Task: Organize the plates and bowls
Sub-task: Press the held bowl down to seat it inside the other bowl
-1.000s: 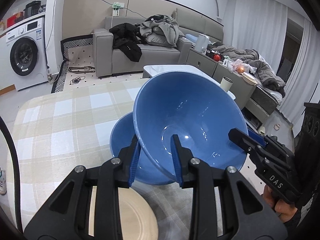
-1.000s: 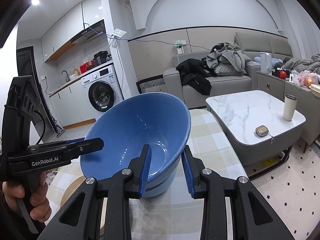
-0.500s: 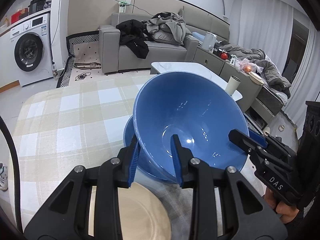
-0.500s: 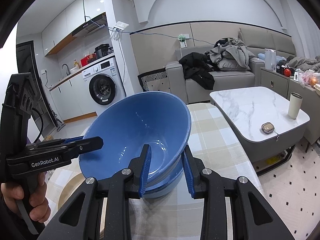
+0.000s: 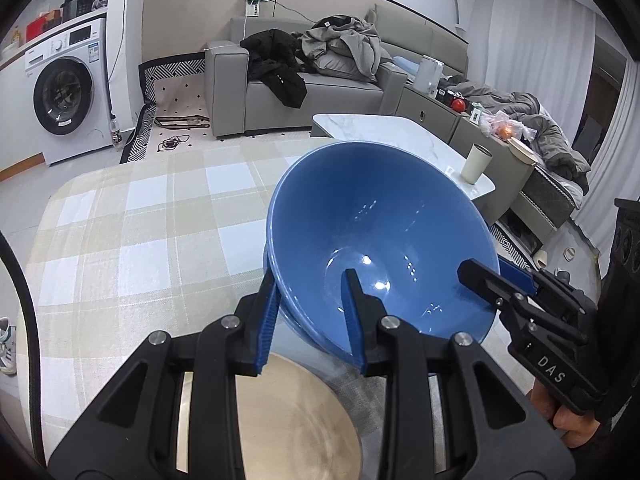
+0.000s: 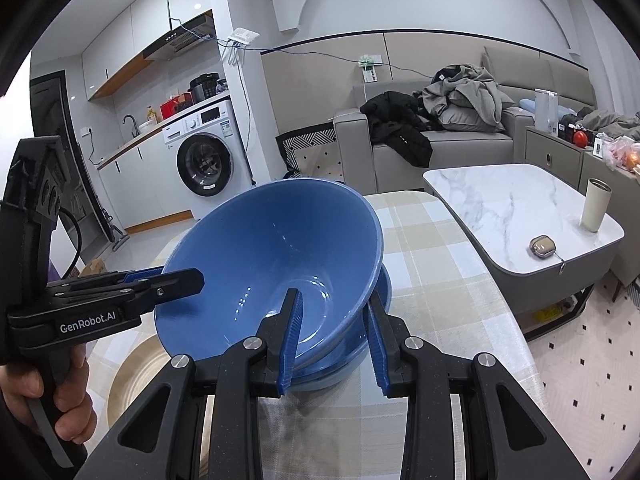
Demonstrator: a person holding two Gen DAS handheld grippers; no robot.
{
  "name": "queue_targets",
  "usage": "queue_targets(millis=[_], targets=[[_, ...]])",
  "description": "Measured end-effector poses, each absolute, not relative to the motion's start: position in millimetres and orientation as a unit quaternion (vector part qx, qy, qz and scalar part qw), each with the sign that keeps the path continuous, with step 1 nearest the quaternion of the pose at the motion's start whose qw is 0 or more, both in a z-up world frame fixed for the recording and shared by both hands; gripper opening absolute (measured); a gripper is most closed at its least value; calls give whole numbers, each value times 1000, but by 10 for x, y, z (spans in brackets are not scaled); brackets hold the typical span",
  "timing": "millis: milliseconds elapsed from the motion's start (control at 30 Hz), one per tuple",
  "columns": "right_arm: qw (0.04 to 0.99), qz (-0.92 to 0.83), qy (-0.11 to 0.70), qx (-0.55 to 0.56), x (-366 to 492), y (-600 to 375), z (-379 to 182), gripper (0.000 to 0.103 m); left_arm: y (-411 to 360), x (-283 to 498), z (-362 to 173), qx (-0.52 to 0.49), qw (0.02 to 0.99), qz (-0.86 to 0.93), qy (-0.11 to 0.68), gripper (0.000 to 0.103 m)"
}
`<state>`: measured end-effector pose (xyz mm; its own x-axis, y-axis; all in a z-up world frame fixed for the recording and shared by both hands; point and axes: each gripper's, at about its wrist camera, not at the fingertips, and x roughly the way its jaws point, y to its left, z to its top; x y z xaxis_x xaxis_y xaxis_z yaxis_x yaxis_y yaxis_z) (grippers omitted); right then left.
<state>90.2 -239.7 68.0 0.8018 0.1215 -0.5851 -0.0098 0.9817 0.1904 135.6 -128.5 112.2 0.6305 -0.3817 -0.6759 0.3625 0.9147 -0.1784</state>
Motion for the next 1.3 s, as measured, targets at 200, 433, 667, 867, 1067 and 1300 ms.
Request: queue_targets(millis=[200, 433, 667, 867, 1067, 1300], targets=[[944, 32, 318, 81, 934, -2364, 619, 32, -1310, 1412, 1039, -10, 902, -202, 382, 26], [942, 28, 327, 76, 991, -2333, 546, 32, -1331, 1432, 985, -7, 901, -199, 385, 26], [940, 27, 331, 78, 1022, -2354, 518, 32, -1343, 1521, 830, -1, 900, -196, 390, 26], [938, 26, 338, 78, 1030, -2369, 472, 32, -1402, 1592, 719, 15, 902, -186, 390, 27], [935, 23, 345, 74, 1053, -2363, 398, 32, -1440, 1665, 630, 23, 900, -181, 395, 27], [935, 11, 350, 50, 1083, -2305, 348, 33, -1456, 1742, 526, 32, 897, -176, 404, 27]])
